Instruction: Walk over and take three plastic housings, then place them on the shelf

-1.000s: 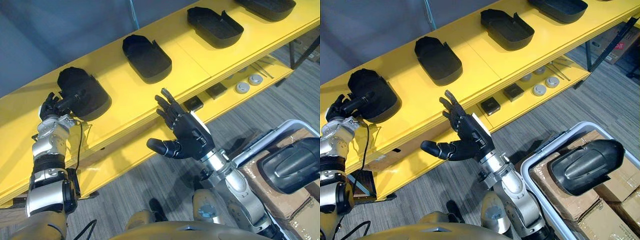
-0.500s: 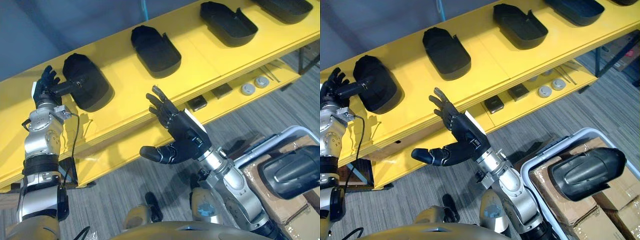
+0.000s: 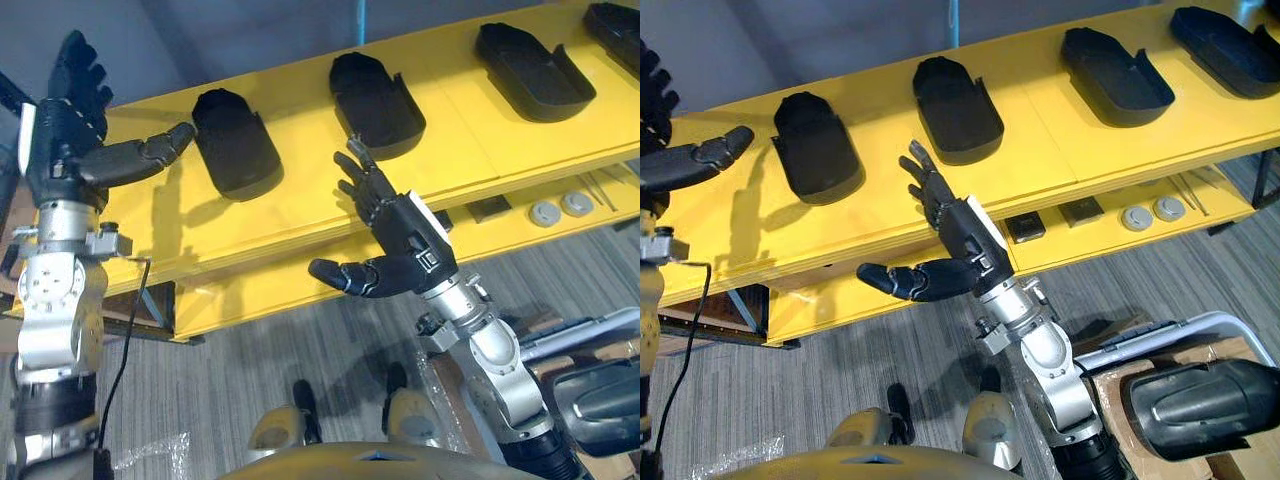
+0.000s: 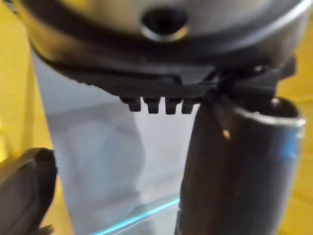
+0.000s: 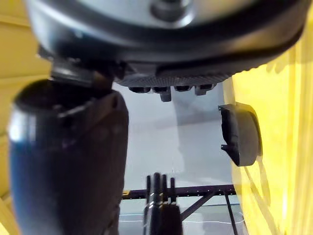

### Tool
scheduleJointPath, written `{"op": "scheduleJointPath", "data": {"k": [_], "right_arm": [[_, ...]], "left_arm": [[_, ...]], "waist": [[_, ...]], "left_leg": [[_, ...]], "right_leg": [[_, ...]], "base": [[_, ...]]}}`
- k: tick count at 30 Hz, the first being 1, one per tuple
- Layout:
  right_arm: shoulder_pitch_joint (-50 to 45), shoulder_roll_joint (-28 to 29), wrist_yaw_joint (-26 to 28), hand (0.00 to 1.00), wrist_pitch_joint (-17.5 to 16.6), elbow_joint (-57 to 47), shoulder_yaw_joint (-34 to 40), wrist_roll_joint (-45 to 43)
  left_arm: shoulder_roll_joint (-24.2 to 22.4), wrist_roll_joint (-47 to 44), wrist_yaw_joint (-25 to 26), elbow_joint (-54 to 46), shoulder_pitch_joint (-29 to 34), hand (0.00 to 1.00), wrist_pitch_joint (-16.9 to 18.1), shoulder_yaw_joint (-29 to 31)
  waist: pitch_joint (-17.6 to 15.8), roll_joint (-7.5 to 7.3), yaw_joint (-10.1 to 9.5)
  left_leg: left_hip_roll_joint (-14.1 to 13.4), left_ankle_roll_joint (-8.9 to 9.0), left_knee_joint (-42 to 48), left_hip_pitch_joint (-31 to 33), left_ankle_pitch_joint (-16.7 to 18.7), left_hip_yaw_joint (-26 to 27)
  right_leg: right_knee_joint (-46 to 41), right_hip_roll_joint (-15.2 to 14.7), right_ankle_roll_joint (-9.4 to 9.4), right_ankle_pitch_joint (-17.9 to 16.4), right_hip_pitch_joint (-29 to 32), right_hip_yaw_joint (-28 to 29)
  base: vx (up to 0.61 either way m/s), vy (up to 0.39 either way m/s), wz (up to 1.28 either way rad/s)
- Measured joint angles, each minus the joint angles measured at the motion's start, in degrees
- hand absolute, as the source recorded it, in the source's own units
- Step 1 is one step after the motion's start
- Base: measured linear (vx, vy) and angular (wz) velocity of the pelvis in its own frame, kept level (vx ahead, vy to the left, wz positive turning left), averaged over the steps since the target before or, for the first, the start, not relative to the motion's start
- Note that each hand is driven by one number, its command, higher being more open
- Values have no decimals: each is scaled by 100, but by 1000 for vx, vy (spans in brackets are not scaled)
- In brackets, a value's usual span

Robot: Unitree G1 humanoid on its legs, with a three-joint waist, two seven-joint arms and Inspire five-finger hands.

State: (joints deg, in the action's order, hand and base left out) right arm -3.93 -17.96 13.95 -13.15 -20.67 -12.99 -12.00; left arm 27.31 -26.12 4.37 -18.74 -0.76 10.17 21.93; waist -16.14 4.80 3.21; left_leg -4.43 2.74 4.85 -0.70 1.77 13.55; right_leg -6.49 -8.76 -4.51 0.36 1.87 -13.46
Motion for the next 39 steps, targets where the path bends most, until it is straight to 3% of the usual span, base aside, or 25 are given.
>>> {"op": "scheduleJointPath", "data": {"k": [4,6,8,11,15,20,25,28,30,33,39], "right_arm": [[3,35,-294,100,-27,388,116,977],[47,33,-395,100,-28,621,106,1345],[301,25,-585,100,-20,1052,29,1405],[683,53,-885,100,3,1508,-130,1402],[971,76,-1399,100,8,1847,-350,1719],[1401,68,-1902,100,261,2317,-476,2509],[1911,-134,-1922,100,566,2503,-580,2500],[2477,-338,-1903,100,658,2826,-695,3009],[2797,-432,-1962,100,635,3029,-735,3505],[3134,-657,-2152,100,456,3129,-799,3875],[3702,-960,-2110,100,205,3123,-1050,3864]], "left_arm": [[-1375,362,313,-661,1065,100,490,-47],[-1843,354,427,-644,1505,100,485,-196],[-2262,387,870,-535,1954,100,439,-431],[-2524,718,1577,-160,2282,100,436,-545],[-2642,1338,2430,348,2422,100,474,-448],[-2709,1779,3253,1875,2353,100,761,249],[-2656,1751,2710,4035,2331,100,656,442],[-2534,1734,1558,5296,2322,100,5,-58],[-2539,1754,1166,5757,2321,100,-222,-321],[-2534,1667,648,6054,2327,100,-418,-430],[-2352,1668,23,6094,2252,100,-447,-811]], "waist": [[102,-72,-200],[206,-152,-329],[285,-307,-524],[379,-467,-720],[437,-565,-885],[476,-632,-968],[485,-688,-971],[471,-714,-1042],[438,-754,-1073],[378,-805,-1085],[260,-638,-1054]], "left_leg": [[0,14,-10,8,-23,-278],[-3,28,-14,9,-31,-455],[-7,60,-18,16,-52,-656],[18,71,-23,25,-71,-842],[61,66,-89,28,-98,-955],[78,67,-103,73,-119,-1015],[73,67,-70,121,-119,-1012],[49,68,0,161,-106,-973],[11,74,10,171,-102,-895],[-32,103,57,230,-80,-865],[-25,84,96,303,-61,-831]], "right_leg": [[277,38,0,71,-287,-284],[387,64,2,73,-437,-464],[483,92,6,71,-598,-680],[563,97,11,68,-739,-870],[575,70,27,52,-799,-1015],[592,60,26,53,-796,-1087],[620,67,16,61,-781,-1089],[605,78,16,63,-736,-1044],[564,92,19,62,-668,-968],[539,101,41,57,-584,-911],[453,99,42,56,-451,-835]], "base": [[25,-14,37],[53,-44,44],[17,-37,45],[-6,-19,31],[-16,4,21],[-7,4,7],[0,0,0],[-7,1,-6],[-29,-4,-17],[-29,1,-10],[-16,3,-6]]}}
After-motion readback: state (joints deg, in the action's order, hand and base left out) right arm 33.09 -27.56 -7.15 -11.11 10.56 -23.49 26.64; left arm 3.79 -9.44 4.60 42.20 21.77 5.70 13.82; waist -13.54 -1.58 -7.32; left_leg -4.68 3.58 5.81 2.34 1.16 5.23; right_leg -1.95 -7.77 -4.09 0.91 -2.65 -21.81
